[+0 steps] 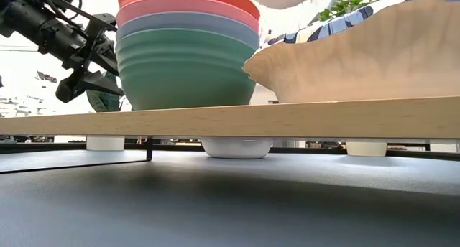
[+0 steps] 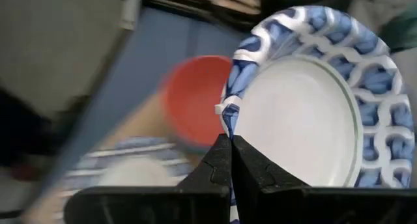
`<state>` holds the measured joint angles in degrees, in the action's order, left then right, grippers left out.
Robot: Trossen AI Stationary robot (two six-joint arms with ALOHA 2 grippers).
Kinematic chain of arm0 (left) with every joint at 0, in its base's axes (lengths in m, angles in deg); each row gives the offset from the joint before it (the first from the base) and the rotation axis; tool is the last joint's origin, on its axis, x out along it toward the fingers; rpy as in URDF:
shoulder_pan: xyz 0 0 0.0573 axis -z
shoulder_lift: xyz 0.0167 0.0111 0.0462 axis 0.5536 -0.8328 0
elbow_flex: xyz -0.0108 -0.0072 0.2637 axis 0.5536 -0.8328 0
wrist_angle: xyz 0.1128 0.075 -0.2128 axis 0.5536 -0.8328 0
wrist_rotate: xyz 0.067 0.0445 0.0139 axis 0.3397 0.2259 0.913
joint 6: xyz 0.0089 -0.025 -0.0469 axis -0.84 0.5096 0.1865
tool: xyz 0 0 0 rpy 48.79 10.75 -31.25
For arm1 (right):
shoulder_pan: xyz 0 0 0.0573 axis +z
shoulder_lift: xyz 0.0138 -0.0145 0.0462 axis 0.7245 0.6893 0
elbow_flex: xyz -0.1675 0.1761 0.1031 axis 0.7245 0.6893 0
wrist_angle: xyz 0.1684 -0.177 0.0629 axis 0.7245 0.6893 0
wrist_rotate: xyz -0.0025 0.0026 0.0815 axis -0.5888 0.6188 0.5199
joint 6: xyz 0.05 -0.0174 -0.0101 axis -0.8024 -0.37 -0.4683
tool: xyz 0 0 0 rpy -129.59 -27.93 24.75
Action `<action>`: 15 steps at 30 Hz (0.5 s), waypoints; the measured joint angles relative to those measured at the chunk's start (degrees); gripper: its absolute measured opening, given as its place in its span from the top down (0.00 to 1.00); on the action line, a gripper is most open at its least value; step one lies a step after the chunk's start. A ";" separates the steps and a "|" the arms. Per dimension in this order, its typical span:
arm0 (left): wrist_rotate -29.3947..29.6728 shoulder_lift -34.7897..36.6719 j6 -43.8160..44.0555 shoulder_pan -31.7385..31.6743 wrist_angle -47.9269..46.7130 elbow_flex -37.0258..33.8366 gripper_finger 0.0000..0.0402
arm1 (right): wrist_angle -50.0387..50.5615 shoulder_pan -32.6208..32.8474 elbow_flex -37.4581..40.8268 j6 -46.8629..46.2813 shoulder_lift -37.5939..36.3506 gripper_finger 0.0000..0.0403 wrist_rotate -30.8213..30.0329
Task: Place and stack bowls onto a shelf
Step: Stack the white bowl on top of the other white bowl on the shelf
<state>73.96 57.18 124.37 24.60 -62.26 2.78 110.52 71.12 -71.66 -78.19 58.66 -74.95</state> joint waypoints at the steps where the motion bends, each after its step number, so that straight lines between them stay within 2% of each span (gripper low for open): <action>1: 0.24 0.00 -0.04 0.00 -0.03 0.00 0.63 | 0.26 2.27 0.00 -2.76 -0.05 0.95 0.00; 7: 0.50 0.00 -0.02 0.00 -0.24 0.00 0.63 | 0.39 12.88 -0.03 -18.69 1.67 0.95 -2.12; 11: 0.48 0.00 -0.02 0.00 -0.53 0.00 0.63 | 1.87 17.99 0.22 -24.45 5.02 0.95 -2.75; 15: 0.48 0.01 0.00 0.00 -0.93 0.00 0.63 | 1.59 20.16 -0.01 -27.47 8.97 0.95 -2.43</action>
<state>74.44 57.19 124.37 24.60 -63.19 2.78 112.10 91.28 -71.68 -105.66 67.62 -77.38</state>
